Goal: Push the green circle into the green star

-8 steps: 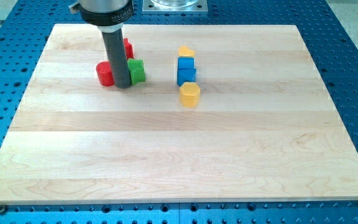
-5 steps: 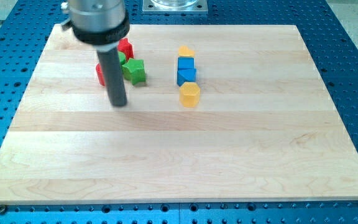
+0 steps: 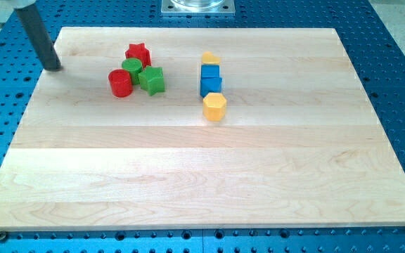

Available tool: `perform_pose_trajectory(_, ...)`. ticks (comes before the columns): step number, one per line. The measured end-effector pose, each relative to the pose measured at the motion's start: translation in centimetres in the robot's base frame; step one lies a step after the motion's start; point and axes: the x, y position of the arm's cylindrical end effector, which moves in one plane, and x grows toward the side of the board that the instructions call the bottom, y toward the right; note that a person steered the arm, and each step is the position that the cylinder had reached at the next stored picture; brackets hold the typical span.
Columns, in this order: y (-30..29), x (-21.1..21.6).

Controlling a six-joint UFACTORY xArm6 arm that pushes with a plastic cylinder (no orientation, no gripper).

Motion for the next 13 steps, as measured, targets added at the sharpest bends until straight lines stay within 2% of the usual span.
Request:
perform_pose_trajectory(1, 5.5, 3.5)
perform_pose_trajectory(2, 9.9, 4.7)
perform_pose_trajectory(4, 12.2, 1.9)
perform_pose_trajectory(6, 12.2, 4.4)
perform_pose_trajectory(8, 11.9, 4.4)
perform_pose_trajectory(10, 6.8, 5.8)
perform_pose_trajectory(11, 6.8, 6.0)
perform_pose_trajectory(13, 13.5, 6.0)
